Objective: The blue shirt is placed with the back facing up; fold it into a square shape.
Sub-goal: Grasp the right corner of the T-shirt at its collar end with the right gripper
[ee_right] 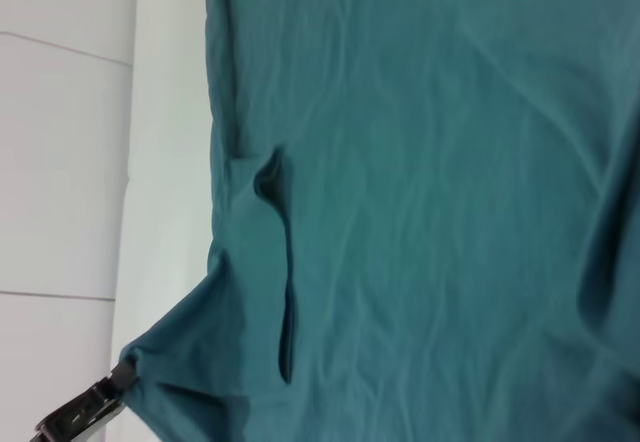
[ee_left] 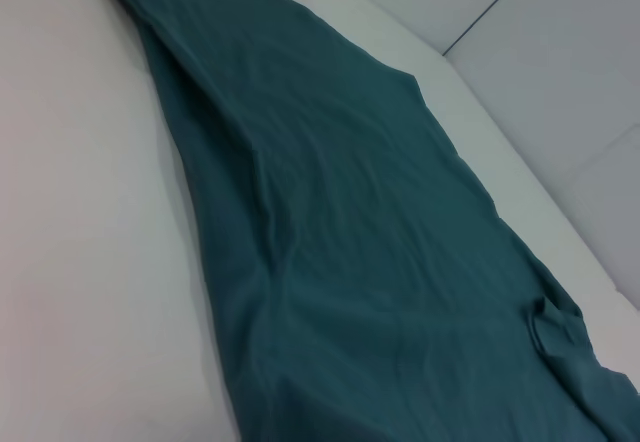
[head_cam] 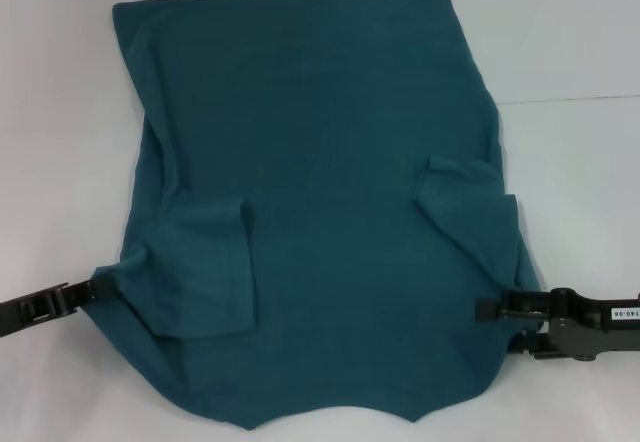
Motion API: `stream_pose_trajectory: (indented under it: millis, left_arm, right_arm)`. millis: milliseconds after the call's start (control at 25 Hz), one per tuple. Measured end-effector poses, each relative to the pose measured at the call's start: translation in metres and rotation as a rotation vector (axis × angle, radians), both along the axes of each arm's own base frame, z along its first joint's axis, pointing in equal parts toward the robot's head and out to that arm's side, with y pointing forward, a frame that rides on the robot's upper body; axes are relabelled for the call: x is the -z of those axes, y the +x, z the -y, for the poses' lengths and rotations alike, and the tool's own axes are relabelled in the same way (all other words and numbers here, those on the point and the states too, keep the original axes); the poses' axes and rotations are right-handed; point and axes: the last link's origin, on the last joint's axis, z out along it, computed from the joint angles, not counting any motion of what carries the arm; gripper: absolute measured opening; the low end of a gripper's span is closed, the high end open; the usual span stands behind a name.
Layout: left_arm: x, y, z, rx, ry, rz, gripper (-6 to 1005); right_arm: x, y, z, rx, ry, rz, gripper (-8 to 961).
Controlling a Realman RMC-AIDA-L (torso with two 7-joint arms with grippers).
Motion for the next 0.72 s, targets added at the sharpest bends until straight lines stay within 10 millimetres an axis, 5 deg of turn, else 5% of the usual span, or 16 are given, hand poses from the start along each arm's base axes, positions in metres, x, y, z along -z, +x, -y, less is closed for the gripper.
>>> stream_pose_trajectory:
  millis: [720]
  left_arm:
    - [0.004,0.002,-0.002,0.007,-0.014,-0.008,15]
  right_arm:
    - [-0.011,0.014,0.004,0.074,0.064,-0.006,847]
